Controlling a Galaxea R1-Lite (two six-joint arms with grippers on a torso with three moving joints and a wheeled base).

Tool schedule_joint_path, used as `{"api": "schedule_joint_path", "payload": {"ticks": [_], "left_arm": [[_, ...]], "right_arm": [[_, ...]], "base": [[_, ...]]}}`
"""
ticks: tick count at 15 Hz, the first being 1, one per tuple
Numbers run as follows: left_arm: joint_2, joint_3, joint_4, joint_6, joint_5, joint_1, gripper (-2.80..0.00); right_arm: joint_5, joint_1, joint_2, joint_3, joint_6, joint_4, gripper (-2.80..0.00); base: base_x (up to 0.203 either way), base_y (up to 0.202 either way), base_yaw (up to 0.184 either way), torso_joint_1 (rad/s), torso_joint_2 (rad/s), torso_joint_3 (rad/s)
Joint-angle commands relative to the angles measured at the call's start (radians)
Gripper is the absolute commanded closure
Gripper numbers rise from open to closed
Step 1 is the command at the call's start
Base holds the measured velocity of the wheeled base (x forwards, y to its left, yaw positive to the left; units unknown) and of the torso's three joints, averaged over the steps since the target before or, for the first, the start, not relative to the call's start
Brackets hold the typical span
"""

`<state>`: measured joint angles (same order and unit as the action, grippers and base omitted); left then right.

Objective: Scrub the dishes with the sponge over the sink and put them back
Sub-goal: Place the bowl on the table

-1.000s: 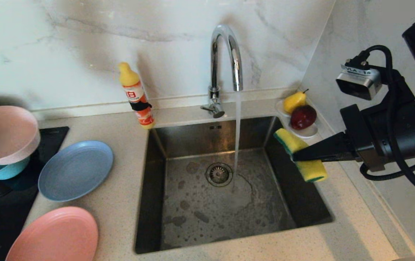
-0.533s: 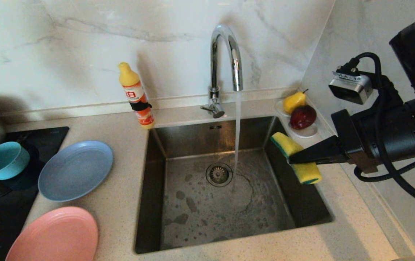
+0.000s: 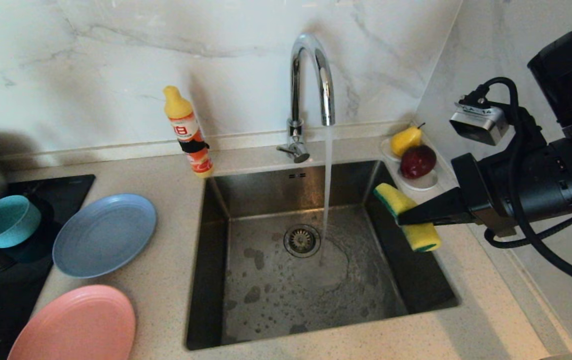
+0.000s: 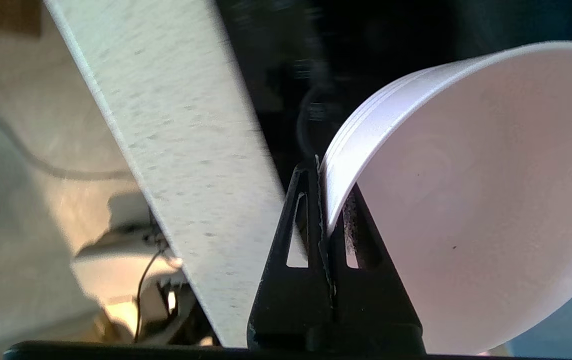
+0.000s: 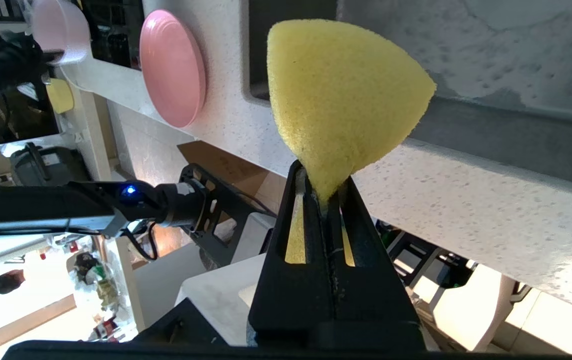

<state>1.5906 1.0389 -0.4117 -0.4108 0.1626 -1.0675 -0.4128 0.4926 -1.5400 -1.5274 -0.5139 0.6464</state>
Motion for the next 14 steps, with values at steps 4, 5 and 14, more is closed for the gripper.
{"api": "schedule_joint_path", "payload": {"ticks": [4,5,14], "left_arm": [[0.138,-0.022,0.044,0.019,0.003,-0.055,0.0],[0.159,-0.032,0.067,0.02,0.003,-0.059,0.0],[0.265,-0.056,0.23,0.041,0.133,-0.071,0.0]], "right_arm": [[-0.003,-0.008,-0.005,0.001,-0.003,0.006,0.0],[-0.003,-0.008,-0.005,0.001,-0.003,0.006,0.0],[-0.003,-0.008,-0.015,-0.011,-0.001,0.004,0.0]], "base": [[0.0,0.0,0.0,0.0,0.0,0.0],[0.0,0.0,0.0,0.0,0.0,0.0],[0.0,0.0,0.0,0.0,0.0,0.0]]}}
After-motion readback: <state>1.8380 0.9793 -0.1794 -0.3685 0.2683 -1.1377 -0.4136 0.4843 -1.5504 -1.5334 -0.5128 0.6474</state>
